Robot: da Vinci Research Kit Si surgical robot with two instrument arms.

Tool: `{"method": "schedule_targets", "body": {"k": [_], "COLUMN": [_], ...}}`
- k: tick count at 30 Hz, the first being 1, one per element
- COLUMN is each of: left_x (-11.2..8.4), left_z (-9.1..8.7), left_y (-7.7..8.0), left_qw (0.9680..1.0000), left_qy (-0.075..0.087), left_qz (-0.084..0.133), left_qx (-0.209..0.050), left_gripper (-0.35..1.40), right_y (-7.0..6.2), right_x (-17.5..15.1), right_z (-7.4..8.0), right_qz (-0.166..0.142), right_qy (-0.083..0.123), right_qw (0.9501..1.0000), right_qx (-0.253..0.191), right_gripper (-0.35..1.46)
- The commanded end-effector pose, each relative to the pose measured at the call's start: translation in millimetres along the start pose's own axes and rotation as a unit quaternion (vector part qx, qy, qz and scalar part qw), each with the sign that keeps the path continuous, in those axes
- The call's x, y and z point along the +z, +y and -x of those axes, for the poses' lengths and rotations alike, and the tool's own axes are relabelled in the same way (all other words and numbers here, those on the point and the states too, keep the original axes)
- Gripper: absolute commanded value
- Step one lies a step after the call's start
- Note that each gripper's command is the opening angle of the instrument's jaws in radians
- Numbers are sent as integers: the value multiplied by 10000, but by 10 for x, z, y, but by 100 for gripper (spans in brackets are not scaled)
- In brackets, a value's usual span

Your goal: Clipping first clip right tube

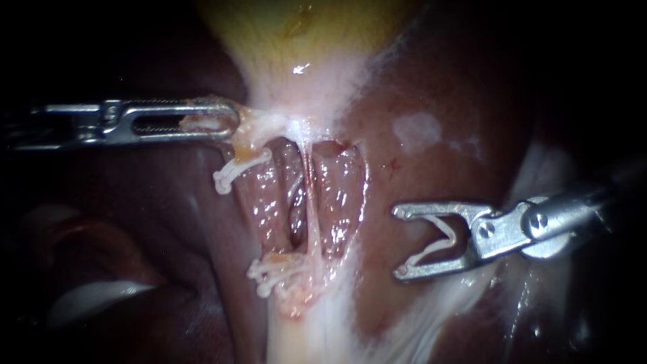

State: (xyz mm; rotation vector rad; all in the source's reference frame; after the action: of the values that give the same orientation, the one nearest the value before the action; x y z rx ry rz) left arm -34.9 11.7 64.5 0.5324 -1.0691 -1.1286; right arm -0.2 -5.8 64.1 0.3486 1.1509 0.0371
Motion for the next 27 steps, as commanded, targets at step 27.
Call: {"method": "schedule_targets", "body": {"k": [27], "left_x": [-6], "left_z": [4], "left_y": [-21], "left_qw": [9999], "left_qy": [-112], "left_qz": [0], "left_qx": [-18], "left_gripper": [-35], "right_y": [11], "right_x": [28], "right_z": [-11], "right_qz": [117], "right_qy": [15], "right_qw": [9941], "right_qx": [1082], "right_gripper": [50]}}
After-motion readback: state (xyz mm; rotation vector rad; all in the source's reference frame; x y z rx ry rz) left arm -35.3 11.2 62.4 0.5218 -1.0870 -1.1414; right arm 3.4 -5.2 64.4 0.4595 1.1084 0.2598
